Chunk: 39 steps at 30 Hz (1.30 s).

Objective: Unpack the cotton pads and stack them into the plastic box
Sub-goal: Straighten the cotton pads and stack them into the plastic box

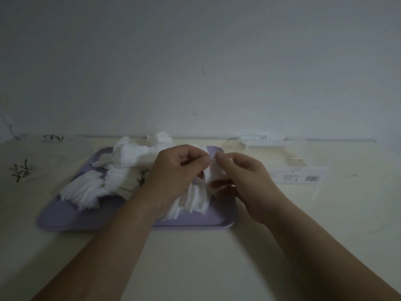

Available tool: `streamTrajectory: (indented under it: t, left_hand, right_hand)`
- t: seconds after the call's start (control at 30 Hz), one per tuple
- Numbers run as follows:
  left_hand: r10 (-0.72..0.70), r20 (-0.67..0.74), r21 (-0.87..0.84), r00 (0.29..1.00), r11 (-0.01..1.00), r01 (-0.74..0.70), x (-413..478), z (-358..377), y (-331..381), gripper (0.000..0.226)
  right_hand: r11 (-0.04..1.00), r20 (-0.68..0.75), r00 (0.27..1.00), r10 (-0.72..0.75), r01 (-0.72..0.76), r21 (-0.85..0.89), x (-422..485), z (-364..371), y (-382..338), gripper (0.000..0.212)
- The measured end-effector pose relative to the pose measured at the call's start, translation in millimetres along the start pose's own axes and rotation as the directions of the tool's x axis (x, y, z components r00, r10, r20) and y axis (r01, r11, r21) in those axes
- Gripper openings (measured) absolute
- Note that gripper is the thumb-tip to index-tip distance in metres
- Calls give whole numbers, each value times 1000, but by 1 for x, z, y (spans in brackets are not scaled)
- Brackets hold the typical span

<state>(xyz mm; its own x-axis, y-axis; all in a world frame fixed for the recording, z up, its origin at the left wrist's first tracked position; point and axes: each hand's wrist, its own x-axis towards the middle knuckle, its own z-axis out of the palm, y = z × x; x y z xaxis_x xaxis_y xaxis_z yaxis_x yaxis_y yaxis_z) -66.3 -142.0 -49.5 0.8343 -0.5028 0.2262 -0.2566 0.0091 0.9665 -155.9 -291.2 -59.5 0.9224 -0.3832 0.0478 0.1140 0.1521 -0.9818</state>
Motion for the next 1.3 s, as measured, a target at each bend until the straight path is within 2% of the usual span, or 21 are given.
streamTrajectory:
  t: [0.17,0.3,0.43,0.53,0.73,0.87,1.0,1.13,1.3]
  left_hand:
    - [-64,-27,-60,998,996,62,4,-1,-1,8]
    - [-98,-41,-88,994,992,94,6,-2,-2,10]
    - [-132,-49,-152,990,981,123,7,-2,-1,13]
    - [-182,15,-236,983,955,181,8,-4,-2,10]
    - [-172,101,-292,980,937,194,7,-4,-4,9]
    - [-169,117,-342,979,918,199,7,-4,-1,11]
    - [-144,136,-353,980,917,184,5,-4,0,11]
    - [-169,163,-377,972,900,219,5,-7,1,12]
    - [-167,162,-323,973,922,212,6,-7,-4,12]
  right_hand:
    - [1000,20,999,-31,31,-3,1,-2,-1,17]
    - [997,31,997,-70,70,-16,3,-2,2,19]
    - [994,-14,995,-99,98,-56,6,-6,5,17]
    - [988,-59,989,-134,129,-81,7,-7,5,11]
    - [972,-109,973,-203,187,-143,9,-6,9,35]
    - [936,-25,951,-309,300,-182,11,-9,11,30]
    - [932,75,949,-306,315,-181,9,-10,9,23]
    - [939,90,957,-275,288,-187,10,-11,8,28]
    - [933,132,958,-255,280,-225,11,-14,5,20]
